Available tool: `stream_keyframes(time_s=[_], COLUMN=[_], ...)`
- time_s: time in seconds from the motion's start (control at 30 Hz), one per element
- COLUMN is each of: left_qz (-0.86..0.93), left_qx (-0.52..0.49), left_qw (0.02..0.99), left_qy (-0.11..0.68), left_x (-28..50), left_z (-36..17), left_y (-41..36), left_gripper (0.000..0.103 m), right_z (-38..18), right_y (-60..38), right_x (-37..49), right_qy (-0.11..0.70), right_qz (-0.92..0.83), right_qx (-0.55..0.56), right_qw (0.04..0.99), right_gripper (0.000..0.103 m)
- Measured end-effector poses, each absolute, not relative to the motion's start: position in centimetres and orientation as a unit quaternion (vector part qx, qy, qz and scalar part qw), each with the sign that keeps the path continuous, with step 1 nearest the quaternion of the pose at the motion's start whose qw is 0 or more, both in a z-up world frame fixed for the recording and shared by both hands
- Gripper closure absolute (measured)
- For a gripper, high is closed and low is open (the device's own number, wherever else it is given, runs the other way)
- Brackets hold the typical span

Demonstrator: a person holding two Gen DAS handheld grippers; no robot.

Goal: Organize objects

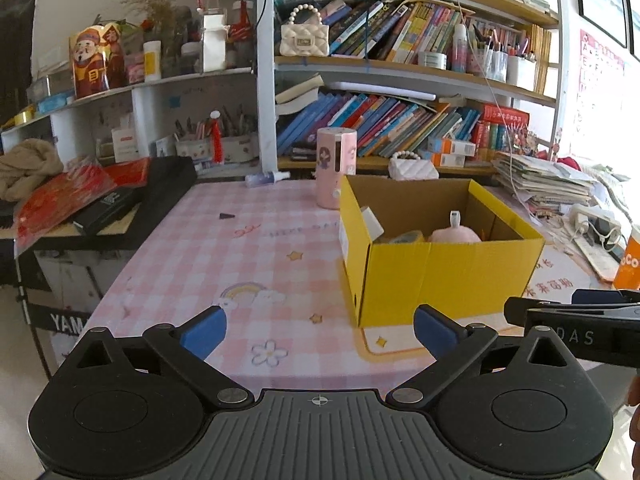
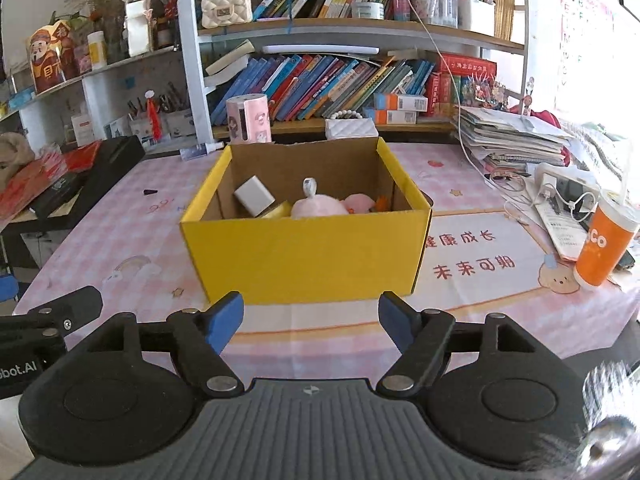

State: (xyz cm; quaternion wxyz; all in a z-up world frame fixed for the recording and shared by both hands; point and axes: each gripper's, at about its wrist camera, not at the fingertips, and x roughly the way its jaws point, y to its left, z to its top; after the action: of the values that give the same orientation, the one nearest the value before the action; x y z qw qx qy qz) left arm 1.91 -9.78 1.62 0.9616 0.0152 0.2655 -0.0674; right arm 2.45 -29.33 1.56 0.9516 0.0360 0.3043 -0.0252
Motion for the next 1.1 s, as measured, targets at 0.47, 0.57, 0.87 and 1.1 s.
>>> stream_keyframes(time_s=[0.47, 0.57, 0.87, 1.1], left_qz=[-0.068, -0.066, -0.044, -0.020], left_qx=[0.026, 0.019, 0.030, 0.032], left_qw=[0.960, 0.959, 0.957, 0.954], left_qy=[0.272, 0.276, 0.285, 0.298], left_x=[-0.7, -0.9, -1.3, -1.7], left_z=[1.0, 0.9, 0.6, 0.2], left_y=[-9.1, -8.9, -8.5, -8.0], left_gripper=[0.000, 0.000, 0.000, 0.000], right_z=[0.5, 0.3, -0.1, -0.4], right_y=[-27.2, -27.0, -26.6, -25.9], right_x=[-1.2, -1.6, -2.1, -2.3], right_qy=[0.302, 0.302, 0.306, 0.312], right_qz=[-0.052, -0.058, -0.058, -0.049], right_qx=[0.029, 0.029, 0.024, 0.018], right_qw=[0.952, 0.951, 0.950, 0.949], right_gripper=[0.009, 0.005, 0.002, 0.002])
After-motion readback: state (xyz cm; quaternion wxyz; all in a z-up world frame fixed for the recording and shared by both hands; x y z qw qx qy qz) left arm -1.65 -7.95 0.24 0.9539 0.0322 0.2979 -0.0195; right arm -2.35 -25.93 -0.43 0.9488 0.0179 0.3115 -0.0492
